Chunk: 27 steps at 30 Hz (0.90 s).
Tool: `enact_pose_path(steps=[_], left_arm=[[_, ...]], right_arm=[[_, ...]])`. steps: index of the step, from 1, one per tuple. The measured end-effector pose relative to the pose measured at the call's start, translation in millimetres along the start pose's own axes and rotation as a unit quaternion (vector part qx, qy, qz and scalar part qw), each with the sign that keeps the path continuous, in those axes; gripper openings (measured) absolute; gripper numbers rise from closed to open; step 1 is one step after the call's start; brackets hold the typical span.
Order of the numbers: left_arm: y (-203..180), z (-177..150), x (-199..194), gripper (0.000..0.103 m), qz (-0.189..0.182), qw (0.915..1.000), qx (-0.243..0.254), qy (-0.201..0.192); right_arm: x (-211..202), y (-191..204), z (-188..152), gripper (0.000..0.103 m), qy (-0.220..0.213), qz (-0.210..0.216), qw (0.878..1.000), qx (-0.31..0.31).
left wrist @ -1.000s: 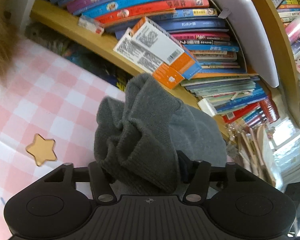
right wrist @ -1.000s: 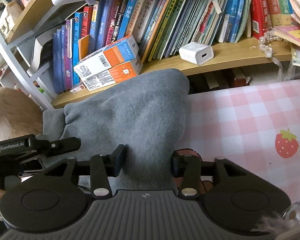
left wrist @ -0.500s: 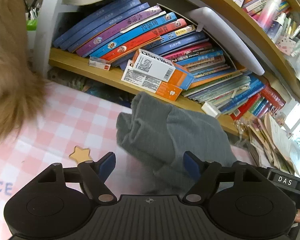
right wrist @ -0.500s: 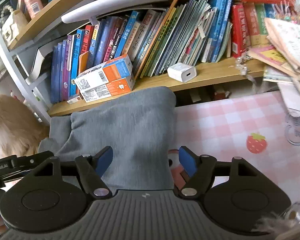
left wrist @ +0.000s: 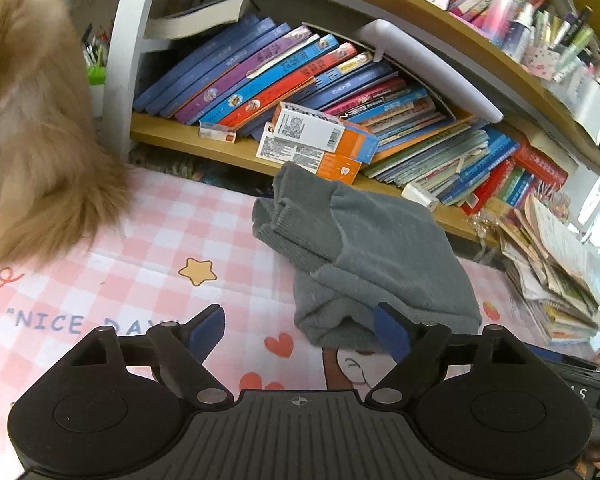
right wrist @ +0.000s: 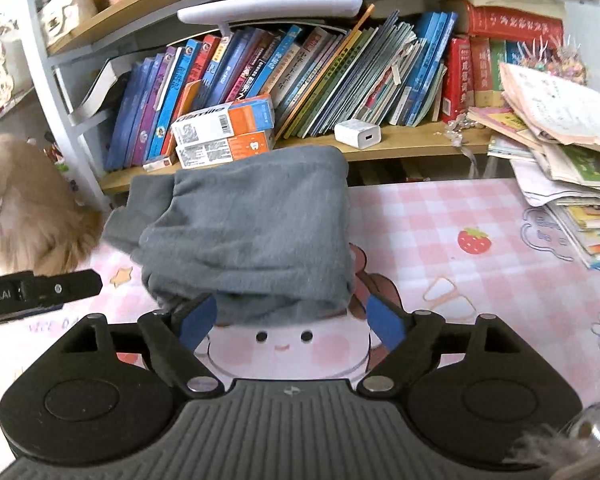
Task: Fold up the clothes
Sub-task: 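Lower the folded bundle onto the mat and open both grippers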
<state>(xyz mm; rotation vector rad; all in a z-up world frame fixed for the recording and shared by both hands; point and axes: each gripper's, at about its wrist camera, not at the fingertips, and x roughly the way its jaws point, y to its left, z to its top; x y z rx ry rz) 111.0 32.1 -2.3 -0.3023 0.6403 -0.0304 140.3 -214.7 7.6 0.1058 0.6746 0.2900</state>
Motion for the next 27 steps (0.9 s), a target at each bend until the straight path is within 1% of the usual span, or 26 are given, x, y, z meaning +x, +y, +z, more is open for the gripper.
enact_pose_path(steps=[3,5,9,14,17,22,27], left_arm=[[-5,-5,-13,0.088,0.014,0.9997,0.018,-0.011],[-8,-8,-21,0.091,0.023,0.9991,0.029,-0.018],[-11,-15,-32,0.096,0.040,0.9978,0.049,-0.021],[-12,-26,-42,0.097,0.053,0.9963,0.064,-0.021],[-13,-33,-48,0.098,0.056,0.9960,0.066,-0.021],[-14,-41,-53,0.098,0.060,0.9959,0.066,-0.019],[-16,-42,-54,0.100,0.061,0.9954,0.071,-0.020]], right_arm=[[-11,6,-6,0.086,-0.005,-0.011,1.000,-0.005],[-19,9,-8,0.090,-0.011,-0.019,1.000,-0.006],[-33,16,-17,0.094,-0.022,-0.029,0.999,-0.012],[-44,24,-30,0.098,-0.027,-0.041,0.999,-0.021],[-50,29,-38,0.100,-0.031,-0.050,0.998,-0.027],[-58,34,-50,0.100,-0.032,-0.057,0.997,-0.034],[-59,36,-53,0.100,-0.030,-0.060,0.997,-0.038]])
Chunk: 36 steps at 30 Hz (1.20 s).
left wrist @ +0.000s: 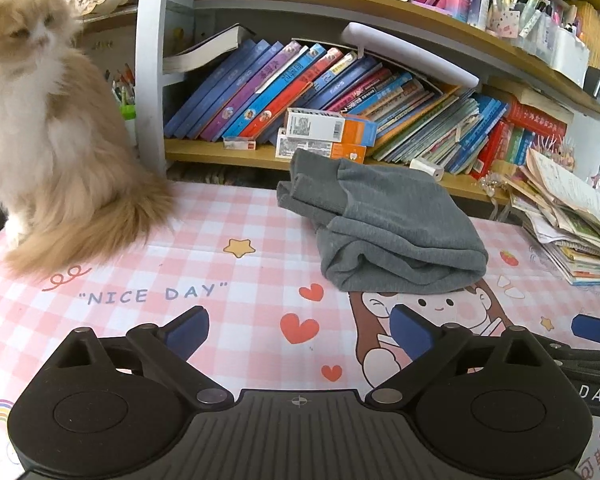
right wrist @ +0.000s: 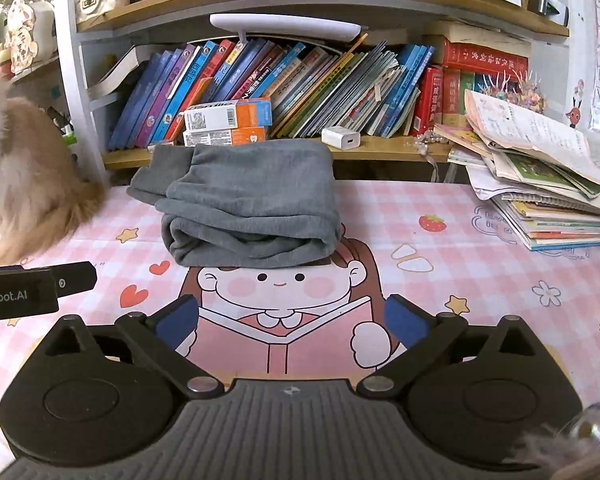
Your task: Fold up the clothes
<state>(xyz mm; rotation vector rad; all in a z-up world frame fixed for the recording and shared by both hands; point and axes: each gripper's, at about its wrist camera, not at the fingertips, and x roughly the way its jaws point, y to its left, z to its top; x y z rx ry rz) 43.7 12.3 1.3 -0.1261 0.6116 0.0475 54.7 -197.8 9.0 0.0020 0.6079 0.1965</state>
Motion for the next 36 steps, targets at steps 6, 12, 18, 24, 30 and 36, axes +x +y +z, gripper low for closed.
enact_pose_path(steps=[6,12,18,24,30,36], left_arm=[[-2.6,-1.0,0.0,0.103,-0.001,1.0000,0.008,-0.001],[-1.7,-0.9,1.6,0.103,0.004,0.9999,0.009,0.005],[-2.6,-2.8,0.4,0.103,0.003,0.9999,0.014,0.006],[-4.2,-5.1,0.9,0.103,0.003,0.9998,0.018,0.009],[-7.1,-8.2,0.6,0.103,0.003,0.9996,0.026,0.010],[-8.6,-8.9,0.4,0.103,0.003,0.9994,0.034,0.011]], right_arm=[[-0.4,0.3,0.4,0.100,0.000,0.000,1.000,-0.001],[0.6,2.1,1.4,0.101,0.001,0.004,1.000,-0.005],[1.7,4.6,1.5,0.103,0.005,0.005,1.000,-0.009],[2.8,6.4,1.4,0.103,0.010,0.002,1.000,-0.012],[3.2,6.0,1.2,0.103,0.012,0.000,1.000,-0.011],[3.3,5.6,1.2,0.103,0.013,0.001,1.000,-0.011]])
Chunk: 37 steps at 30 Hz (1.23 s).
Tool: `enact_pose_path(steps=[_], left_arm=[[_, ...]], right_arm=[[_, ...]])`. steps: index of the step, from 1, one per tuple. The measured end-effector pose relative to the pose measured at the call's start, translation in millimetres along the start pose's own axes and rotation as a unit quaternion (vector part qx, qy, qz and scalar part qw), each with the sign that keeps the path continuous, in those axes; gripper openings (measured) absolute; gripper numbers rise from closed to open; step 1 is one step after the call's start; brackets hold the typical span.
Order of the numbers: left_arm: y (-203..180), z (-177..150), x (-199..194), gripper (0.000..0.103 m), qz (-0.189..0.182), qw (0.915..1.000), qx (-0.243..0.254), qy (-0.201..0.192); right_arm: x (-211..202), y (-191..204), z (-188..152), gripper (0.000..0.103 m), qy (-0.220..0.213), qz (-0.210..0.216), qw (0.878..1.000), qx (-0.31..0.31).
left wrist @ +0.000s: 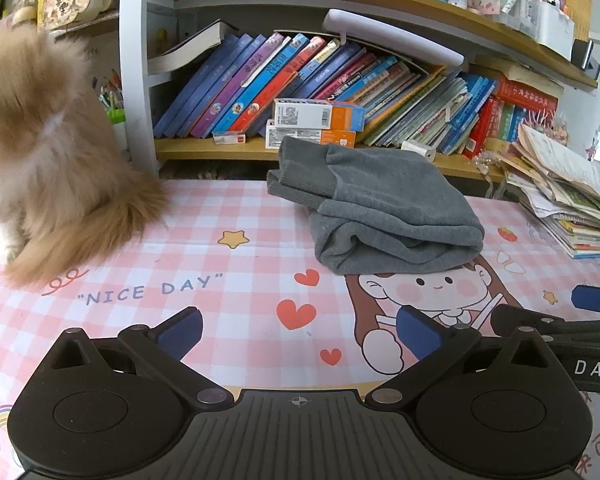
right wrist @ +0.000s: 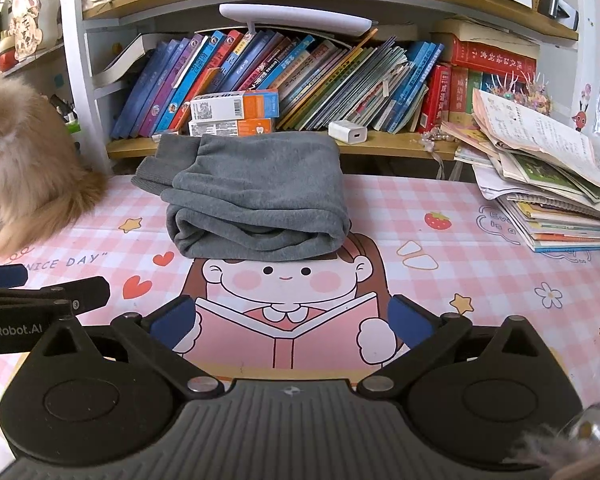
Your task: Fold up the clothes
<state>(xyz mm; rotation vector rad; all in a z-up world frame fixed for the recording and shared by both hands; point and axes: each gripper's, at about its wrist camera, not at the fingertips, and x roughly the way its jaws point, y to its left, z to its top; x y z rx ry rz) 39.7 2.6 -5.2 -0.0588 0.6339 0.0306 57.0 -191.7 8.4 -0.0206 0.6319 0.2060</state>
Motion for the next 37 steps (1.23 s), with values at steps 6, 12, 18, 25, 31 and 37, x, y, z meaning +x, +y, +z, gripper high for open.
enact_pose_path(steps=[6,12,18,25,31,37], left_arm=[[0.2,0.1,0.4,0.103,0.001,1.0000,-0.001,0.005],[0.4,0.4,1.3,0.103,0.001,1.0000,-0.002,0.008],[0.2,0.5,2.0,0.103,0.002,0.9999,-0.003,0.010],[3.7,-0.2,1.8,0.103,-0.003,0.9998,-0.016,0.012],[3.6,-0.1,0.6,0.103,-0.005,0.9998,-0.018,0.010],[2.3,-1.2,3.6,0.103,0.006,0.9998,-0.012,0.015]], right_arm=[[0.5,0.0,-0.9,0.103,0.002,0.000,1.000,0.001],[1.2,0.0,-1.2,0.103,0.003,0.000,1.000,0.001],[3.2,-0.1,-1.7,0.103,0.006,0.001,1.000,0.001],[4.4,-1.0,-2.2,0.103,0.008,0.001,1.000,0.001],[6.7,-1.7,-3.8,0.103,0.012,-0.001,1.000,0.003],[9.6,-1.1,-7.8,0.103,0.018,0.002,1.000,0.004]])
